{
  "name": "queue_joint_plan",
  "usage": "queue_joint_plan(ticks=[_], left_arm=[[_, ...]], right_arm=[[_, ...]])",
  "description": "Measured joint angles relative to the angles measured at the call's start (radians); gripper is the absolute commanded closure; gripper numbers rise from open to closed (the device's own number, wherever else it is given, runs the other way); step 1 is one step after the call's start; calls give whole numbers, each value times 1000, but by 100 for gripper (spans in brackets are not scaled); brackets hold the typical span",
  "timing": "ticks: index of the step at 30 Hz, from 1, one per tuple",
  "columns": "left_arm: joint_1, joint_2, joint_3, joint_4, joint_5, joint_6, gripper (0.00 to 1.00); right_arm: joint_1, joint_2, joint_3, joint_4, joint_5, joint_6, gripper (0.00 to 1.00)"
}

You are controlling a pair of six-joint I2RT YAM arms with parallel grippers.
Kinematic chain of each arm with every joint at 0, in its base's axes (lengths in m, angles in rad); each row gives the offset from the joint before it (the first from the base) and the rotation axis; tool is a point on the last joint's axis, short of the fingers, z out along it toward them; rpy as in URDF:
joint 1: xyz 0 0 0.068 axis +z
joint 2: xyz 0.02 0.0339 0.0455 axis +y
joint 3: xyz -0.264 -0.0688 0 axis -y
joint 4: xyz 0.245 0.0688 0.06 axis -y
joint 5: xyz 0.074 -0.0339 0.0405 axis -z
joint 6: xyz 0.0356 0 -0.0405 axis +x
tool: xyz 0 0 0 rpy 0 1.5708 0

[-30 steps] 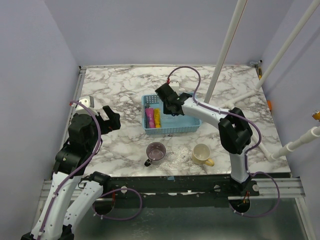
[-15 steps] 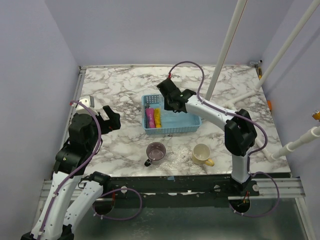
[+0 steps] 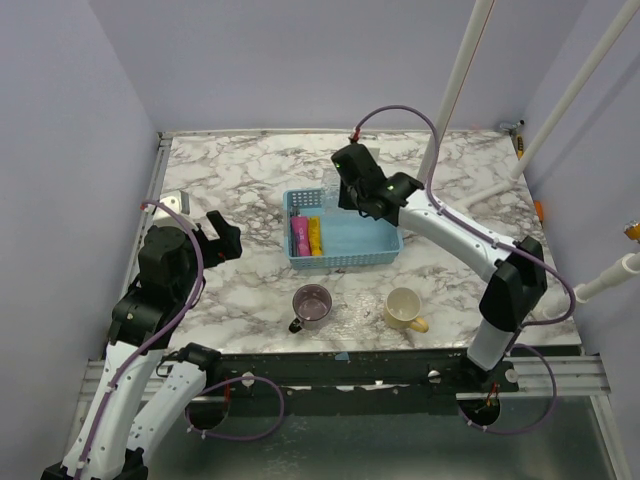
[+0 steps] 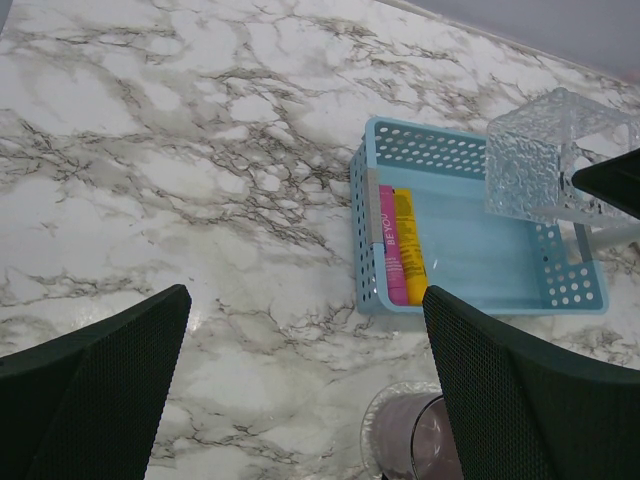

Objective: Prepare toiletry sets of a toothbrush and toothpaste on the tray

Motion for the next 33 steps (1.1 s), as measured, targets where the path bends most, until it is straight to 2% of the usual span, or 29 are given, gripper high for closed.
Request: queue_joint_plan(ticks=[10, 33], left_arm=[[0, 1, 0, 0, 0, 0, 2], [0, 18, 0, 0, 0, 3, 2]], right_arm=[[24, -137, -120, -43, 13, 21, 99], [246, -304, -304, -197, 159, 252, 99]])
